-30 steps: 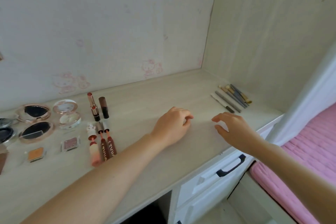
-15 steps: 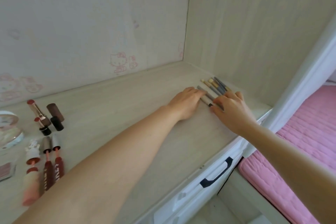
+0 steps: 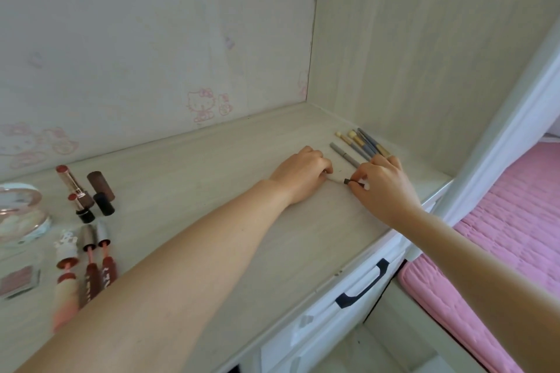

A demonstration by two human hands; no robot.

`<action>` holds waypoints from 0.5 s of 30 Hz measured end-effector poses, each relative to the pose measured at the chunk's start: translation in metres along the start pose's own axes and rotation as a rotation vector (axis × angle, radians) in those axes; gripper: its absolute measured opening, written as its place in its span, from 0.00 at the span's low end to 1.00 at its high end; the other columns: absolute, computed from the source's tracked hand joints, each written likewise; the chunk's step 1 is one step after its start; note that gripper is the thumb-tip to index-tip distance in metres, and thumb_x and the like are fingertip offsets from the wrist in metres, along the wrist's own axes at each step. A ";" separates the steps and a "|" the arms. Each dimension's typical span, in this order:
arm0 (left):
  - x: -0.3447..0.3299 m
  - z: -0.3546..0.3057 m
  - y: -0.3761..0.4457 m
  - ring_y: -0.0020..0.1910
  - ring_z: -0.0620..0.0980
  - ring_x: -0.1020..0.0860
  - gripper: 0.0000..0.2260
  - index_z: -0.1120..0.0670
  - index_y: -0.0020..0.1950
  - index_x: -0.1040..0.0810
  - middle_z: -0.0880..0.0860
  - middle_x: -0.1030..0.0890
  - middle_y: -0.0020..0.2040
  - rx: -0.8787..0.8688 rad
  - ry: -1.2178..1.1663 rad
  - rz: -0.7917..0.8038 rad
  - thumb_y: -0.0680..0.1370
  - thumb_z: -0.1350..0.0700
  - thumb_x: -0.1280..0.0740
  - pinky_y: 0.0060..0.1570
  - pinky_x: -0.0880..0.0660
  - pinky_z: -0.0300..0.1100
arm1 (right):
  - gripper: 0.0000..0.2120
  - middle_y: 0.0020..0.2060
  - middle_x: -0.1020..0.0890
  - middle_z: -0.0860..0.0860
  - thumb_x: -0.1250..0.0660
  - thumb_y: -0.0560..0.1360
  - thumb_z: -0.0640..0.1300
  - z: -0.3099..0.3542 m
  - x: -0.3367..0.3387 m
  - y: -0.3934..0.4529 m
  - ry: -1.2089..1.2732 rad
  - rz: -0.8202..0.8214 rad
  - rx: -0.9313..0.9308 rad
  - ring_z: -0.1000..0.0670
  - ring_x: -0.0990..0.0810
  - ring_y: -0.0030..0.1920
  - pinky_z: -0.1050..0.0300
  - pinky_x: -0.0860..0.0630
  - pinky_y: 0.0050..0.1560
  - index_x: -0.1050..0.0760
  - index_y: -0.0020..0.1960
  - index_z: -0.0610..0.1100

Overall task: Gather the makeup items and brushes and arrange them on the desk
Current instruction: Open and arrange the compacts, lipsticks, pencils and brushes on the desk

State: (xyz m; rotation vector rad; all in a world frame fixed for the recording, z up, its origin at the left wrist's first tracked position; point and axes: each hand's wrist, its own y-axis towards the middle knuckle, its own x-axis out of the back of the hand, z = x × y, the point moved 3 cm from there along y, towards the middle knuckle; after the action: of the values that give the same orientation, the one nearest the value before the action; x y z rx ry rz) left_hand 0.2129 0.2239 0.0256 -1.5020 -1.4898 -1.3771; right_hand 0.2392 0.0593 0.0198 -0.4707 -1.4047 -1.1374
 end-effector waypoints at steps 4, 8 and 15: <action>0.015 0.000 -0.025 0.59 0.51 0.30 0.09 0.56 0.56 0.21 0.53 0.22 0.53 0.028 -0.077 -0.050 0.80 0.59 0.39 0.58 0.31 0.46 | 0.08 0.51 0.24 0.51 0.34 0.76 0.48 0.014 0.008 -0.009 0.154 -0.016 -0.029 0.46 0.32 0.57 0.58 0.35 0.53 0.21 0.52 0.48; 0.037 -0.003 -0.059 0.52 0.52 0.26 0.07 0.57 0.52 0.20 0.53 0.22 0.50 0.022 -0.127 -0.130 0.79 0.59 0.37 0.50 0.32 0.40 | 0.03 0.46 0.20 0.52 0.33 0.76 0.46 0.038 0.021 -0.022 0.394 -0.012 -0.095 0.50 0.25 0.48 0.60 0.33 0.44 0.21 0.47 0.49; 0.068 -0.001 -0.141 0.44 0.46 0.26 0.05 0.57 0.51 0.19 0.49 0.24 0.46 0.040 -0.181 -0.236 0.78 0.60 0.34 0.45 0.33 0.34 | 0.04 0.38 0.17 0.47 0.33 0.75 0.39 0.094 0.039 -0.065 0.957 0.098 -0.237 0.52 0.22 0.39 0.57 0.24 0.42 0.20 0.44 0.45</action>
State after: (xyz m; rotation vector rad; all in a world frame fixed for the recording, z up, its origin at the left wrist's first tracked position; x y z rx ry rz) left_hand 0.0664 0.2703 0.0558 -1.4966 -1.8462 -1.3628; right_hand 0.1281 0.0963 0.0501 -0.1060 -0.4159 -1.2106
